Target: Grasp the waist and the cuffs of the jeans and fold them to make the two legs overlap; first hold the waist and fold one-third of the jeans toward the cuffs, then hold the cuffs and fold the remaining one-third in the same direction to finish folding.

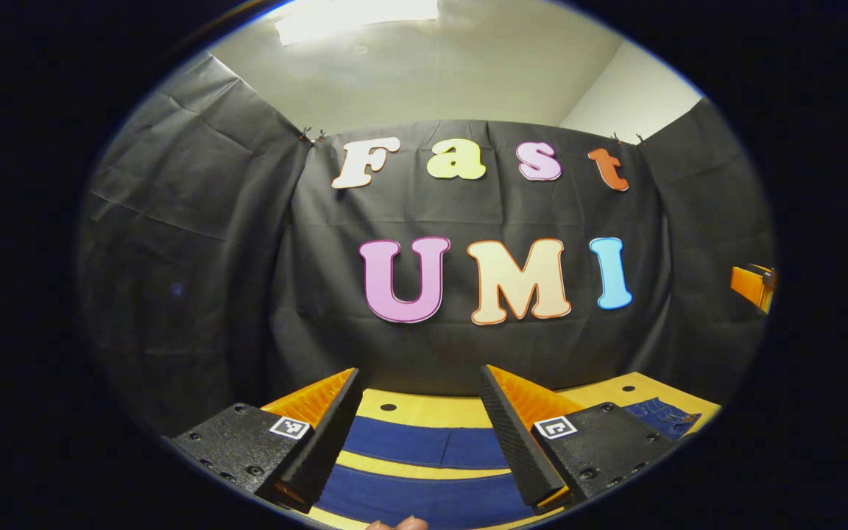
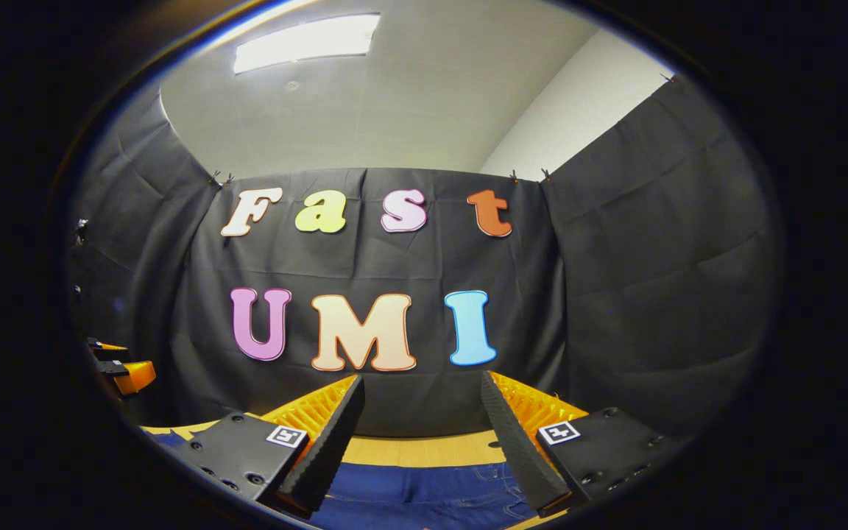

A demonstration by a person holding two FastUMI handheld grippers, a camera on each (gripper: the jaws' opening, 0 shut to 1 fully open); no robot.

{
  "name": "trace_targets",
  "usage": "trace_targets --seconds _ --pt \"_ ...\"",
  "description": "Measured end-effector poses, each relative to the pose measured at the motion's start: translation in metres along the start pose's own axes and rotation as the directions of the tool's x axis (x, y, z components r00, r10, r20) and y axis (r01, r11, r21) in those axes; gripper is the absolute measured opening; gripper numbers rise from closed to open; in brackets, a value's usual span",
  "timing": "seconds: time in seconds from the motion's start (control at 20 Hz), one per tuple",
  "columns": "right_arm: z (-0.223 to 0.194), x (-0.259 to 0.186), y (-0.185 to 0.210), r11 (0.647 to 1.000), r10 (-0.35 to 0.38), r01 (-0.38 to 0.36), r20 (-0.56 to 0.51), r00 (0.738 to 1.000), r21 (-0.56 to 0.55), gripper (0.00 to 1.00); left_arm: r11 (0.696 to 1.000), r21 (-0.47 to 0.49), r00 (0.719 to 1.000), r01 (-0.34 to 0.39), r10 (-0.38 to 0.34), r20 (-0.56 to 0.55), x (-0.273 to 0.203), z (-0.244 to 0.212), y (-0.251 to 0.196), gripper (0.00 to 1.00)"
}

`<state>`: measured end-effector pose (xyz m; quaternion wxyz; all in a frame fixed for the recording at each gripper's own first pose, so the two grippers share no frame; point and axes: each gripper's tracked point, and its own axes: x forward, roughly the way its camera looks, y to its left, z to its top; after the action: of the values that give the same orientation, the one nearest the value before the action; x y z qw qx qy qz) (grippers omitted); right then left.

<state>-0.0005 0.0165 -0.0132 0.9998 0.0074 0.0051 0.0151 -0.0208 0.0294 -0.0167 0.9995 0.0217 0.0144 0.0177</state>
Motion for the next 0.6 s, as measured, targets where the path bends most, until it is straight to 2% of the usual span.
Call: trace_targets --seconds 0.15,0.25,0.35,0.45,0.5,0.55,0.6 --pt "-0.006 0.0 0.004 1.0 0.003 -0.003 -0.018 1.0 0.003 0.98 0.999 0.022 0.999 0.036 -0.036 -0.027 0.002 -0.009 0.002 0.94" --pt "-0.013 -0.002 0.009 1.0 0.014 -0.015 -0.035 0.999 -0.009 0.98 0.985 0.14 0.994 0.098 -0.091 -0.056 0.003 -0.022 0.008 0.94" --pt "-0.019 -0.004 0.01 1.0 0.017 -0.018 -0.045 0.999 -0.018 0.98 0.954 0.267 0.989 0.139 -0.12 -0.083 0.002 -0.034 0.02 0.96" --pt "-0.027 -0.006 0.01 1.0 0.012 -0.013 -0.059 0.998 -0.015 0.96 0.928 0.336 0.983 0.161 -0.122 -0.133 0.001 -0.054 0.035 0.95" --pt "-0.033 -0.008 0.01 1.0 0.01 -0.011 -0.069 0.998 -0.012 0.98 0.914 0.368 0.979 0.174 -0.12 -0.165 0.001 -0.065 0.043 1.0" --pt "-0.037 -0.011 0.01 1.0 0.004 -0.005 -0.08 0.997 -0.013 0.96 0.893 0.41 0.975 0.185 -0.114 -0.193 0.0 -0.077 0.051 0.95" --pt "-0.043 -0.011 0.007 1.0 -0.003 0.002 -0.089 0.996 -0.015 0.98 0.866 0.458 0.969 0.2 -0.107 -0.221 -0.001 -0.086 0.058 0.95"
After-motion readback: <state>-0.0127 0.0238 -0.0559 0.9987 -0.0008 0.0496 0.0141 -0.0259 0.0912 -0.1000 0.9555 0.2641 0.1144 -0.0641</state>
